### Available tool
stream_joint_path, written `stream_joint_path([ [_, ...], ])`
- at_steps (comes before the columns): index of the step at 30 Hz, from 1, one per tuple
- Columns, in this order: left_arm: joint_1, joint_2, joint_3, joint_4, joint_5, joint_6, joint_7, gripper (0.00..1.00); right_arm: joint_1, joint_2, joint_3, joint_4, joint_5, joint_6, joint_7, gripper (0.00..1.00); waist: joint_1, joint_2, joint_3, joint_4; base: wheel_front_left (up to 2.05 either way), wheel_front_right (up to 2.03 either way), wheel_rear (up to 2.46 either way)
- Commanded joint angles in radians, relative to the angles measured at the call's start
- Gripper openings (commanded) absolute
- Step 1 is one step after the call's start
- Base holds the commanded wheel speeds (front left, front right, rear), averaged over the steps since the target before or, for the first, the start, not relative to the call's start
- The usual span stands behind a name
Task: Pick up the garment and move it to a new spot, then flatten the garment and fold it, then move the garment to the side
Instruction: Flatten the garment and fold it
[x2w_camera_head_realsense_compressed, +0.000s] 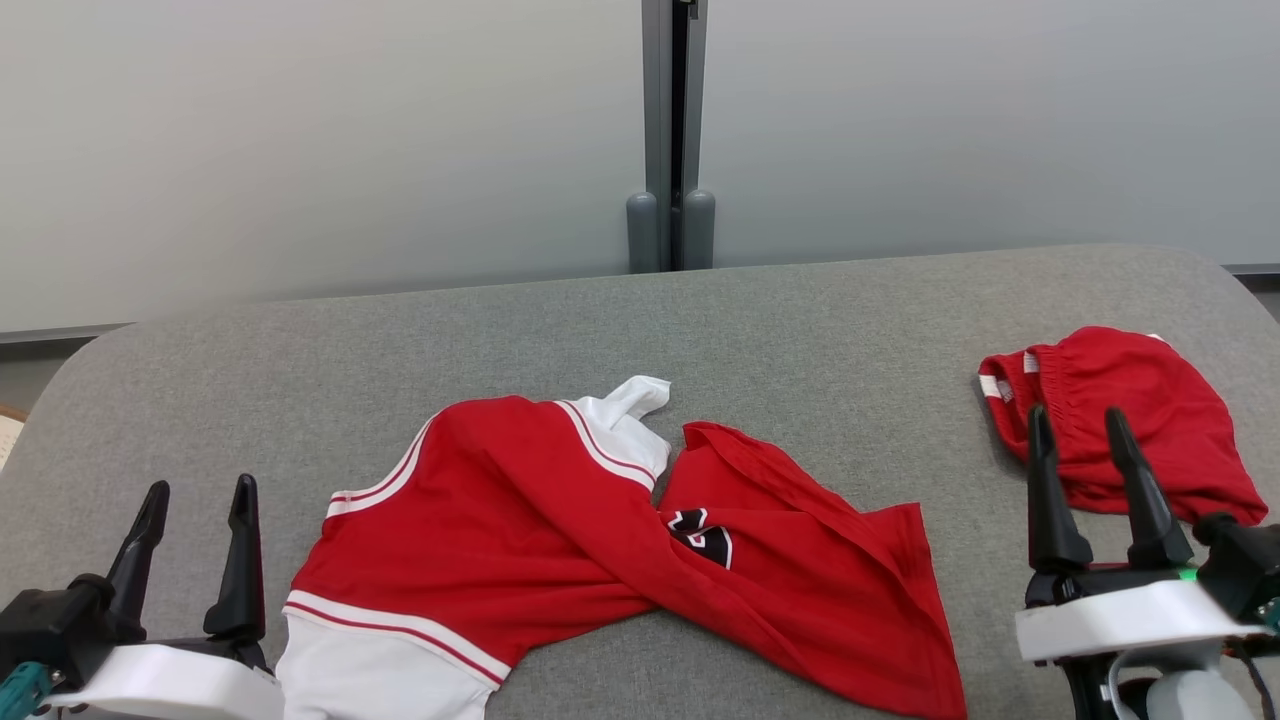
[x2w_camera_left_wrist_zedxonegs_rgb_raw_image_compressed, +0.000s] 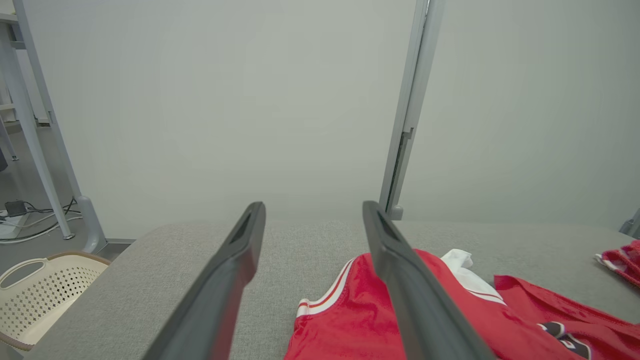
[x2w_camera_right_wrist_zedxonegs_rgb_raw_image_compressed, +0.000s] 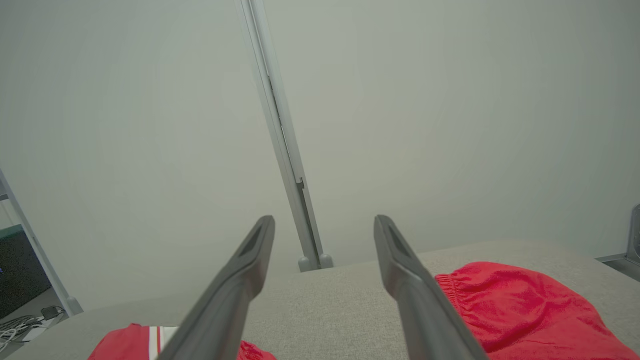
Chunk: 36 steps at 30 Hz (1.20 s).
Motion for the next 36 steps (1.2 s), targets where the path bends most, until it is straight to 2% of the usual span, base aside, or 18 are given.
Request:
stream_joint_path([
  [1, 0.004, -0.003, 0.009, 0.003, 0.010, 0.007, -0.006, 1.00, 0.012, -0.001, 0.000, 0.004, -0.012, 0.000, -0.007, 1.00, 0.0000, -0.0001, -0.001, 0.000, 0.00, 0.00, 0.00],
  [10, 0.025, -0.038, 0.023, 0.020, 0.040, -0.002, -0.023, 1.00, 0.021, 0.002, 0.000, 0.022, -0.037, 0.000, -0.004, 1.00, 0.0000, -0.0001, -0.005, -0.003, 0.00, 0.00, 0.00],
  [28, 0.035, -0.038, 0.022, 0.038, 0.034, -0.012, -0.013, 1.00, 0.020, -0.003, -0.001, 0.005, -0.029, 0.000, 0.047, 1.00, 0.0000, -0.0001, -0.008, -0.005, 0.00, 0.00, 0.00],
  [32, 0.063, -0.026, 0.010, 0.054, -0.016, -0.024, 0.067, 1.00, 0.056, -0.018, 0.005, 0.038, -0.007, 0.000, 0.189, 1.00, 0.0000, -0.0001, -0.005, -0.001, 0.00, 0.00, 0.00],
  [36, 0.120, 0.003, -0.021, 0.069, -0.066, -0.028, 0.198, 1.00, 0.111, -0.040, 0.038, 0.077, 0.048, 0.000, 0.389, 1.00, 0.0000, -0.0001, 0.004, 0.001, 0.00, 0.00, 0.00],
])
